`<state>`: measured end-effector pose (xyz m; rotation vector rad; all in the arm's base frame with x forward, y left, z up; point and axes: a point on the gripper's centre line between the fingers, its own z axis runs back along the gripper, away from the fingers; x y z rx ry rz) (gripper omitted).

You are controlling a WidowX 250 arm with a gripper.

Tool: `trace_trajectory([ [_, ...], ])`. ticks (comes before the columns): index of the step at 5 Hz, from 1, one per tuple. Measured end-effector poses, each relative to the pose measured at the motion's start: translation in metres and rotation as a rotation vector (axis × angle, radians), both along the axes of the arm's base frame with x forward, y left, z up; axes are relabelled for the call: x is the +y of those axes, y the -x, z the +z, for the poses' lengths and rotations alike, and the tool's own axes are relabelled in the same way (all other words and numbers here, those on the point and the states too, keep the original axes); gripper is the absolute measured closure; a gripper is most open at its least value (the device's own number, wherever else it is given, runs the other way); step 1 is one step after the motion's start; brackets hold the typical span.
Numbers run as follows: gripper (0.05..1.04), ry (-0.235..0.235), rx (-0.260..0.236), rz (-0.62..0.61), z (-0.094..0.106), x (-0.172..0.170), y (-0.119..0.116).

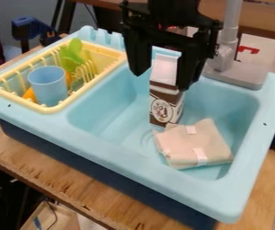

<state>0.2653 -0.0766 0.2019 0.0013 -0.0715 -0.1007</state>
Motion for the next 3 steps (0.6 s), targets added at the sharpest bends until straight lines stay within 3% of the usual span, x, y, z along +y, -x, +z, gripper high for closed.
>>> trace_trajectory([
  [1,0.083,-0.004,0.021,0.006,-0.009,-0.001,-0.001],
  [2,0.083,0.03,-0.022,0.059,-0.036,-0.006,-0.011],
  [3,0.083,0.066,-0.079,0.13,-0.05,-0.01,-0.018],
])
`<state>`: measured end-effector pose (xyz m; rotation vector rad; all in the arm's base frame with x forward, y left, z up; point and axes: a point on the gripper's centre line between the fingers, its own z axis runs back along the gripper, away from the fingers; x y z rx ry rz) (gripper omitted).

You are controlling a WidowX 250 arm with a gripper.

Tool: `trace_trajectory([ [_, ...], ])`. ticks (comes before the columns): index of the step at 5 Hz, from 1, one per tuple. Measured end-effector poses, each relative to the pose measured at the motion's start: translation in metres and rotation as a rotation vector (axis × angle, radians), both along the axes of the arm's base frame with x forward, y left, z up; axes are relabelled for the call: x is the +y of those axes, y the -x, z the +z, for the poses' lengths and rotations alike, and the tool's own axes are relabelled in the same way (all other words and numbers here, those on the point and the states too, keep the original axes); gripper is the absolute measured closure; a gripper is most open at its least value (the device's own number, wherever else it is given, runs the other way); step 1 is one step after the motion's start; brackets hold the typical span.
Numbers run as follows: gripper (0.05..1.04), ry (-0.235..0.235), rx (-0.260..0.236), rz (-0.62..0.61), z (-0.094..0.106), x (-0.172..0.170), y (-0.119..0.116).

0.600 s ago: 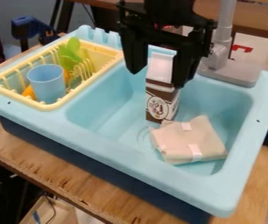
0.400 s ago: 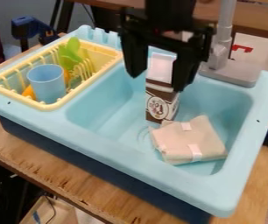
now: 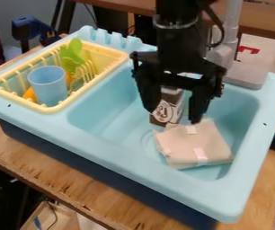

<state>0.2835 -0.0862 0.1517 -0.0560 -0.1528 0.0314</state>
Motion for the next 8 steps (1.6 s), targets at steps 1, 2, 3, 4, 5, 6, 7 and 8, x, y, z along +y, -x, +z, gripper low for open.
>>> trace_trajectory([
  [1,0.083,-0.004,-0.018,0.108,-0.018,0.002,-0.007],
  [2,0.083,0.008,-0.044,0.206,-0.026,0.003,-0.015],
  [3,0.083,0.008,-0.057,0.301,-0.035,0.004,-0.022],
  [4,0.083,0.012,-0.062,0.363,-0.044,0.003,-0.028],
  [5,0.083,0.014,-0.076,0.407,-0.05,0.002,-0.032],
  [6,0.083,0.014,-0.072,0.438,-0.058,-0.006,-0.032],
  [7,0.083,0.013,-0.074,0.483,-0.06,-0.011,-0.031],
  [8,0.083,0.012,-0.042,0.492,-0.069,-0.018,-0.025],
])
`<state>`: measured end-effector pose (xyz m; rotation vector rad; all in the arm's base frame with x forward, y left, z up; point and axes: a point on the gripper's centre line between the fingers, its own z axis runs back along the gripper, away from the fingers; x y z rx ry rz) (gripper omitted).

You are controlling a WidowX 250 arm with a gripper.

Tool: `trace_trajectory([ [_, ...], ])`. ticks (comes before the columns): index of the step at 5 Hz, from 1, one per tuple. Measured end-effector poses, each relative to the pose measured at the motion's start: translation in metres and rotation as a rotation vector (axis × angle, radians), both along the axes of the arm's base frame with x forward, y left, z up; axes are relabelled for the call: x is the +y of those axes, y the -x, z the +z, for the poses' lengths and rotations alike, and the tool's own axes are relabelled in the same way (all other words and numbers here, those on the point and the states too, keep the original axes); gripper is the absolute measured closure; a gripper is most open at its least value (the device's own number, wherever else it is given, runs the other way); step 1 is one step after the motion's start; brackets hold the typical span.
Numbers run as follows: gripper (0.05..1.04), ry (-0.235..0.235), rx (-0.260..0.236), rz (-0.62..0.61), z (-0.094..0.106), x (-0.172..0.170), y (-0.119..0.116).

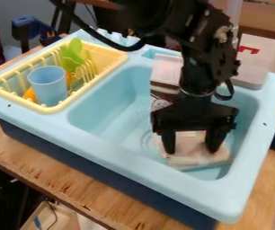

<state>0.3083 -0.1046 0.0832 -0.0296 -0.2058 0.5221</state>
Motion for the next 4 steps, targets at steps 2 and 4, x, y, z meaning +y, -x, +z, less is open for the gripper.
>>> trace_trajectory([
  [2,0.083,-0.02,0.058,-0.007,-0.002,0.003,0.01],
  [4,0.083,-0.216,0.229,-0.16,0.018,0.025,0.046],
])
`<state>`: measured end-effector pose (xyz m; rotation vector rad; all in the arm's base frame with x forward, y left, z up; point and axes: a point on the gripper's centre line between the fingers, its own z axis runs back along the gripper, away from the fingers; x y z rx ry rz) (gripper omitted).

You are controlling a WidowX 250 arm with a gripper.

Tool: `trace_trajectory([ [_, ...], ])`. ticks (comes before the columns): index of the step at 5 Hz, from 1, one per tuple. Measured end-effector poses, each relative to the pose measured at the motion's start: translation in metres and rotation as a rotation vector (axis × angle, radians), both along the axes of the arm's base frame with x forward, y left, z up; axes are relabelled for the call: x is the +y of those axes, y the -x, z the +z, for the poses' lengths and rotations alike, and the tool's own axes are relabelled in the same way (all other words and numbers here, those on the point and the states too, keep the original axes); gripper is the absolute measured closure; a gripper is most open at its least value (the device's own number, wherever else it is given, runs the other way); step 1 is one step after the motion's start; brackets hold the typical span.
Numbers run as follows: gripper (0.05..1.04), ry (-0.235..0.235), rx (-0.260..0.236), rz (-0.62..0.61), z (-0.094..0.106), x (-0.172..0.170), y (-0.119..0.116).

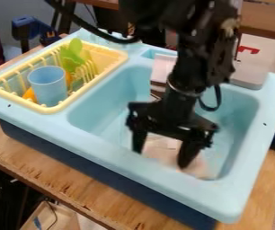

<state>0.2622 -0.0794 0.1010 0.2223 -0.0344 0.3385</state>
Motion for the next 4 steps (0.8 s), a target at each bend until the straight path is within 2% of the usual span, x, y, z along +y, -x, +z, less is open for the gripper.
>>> trace_trajectory([
  [1,0.083,0.03,0.02,-0.057,0.016,-0.003,0.012],
  [2,0.083,0.086,0.016,-0.131,0.023,-0.01,0.014],
  [3,0.083,0.125,-0.012,-0.265,0.044,-0.007,-0.004],
  [4,0.083,0.155,0.061,-0.426,0.081,0.008,-0.014],
])
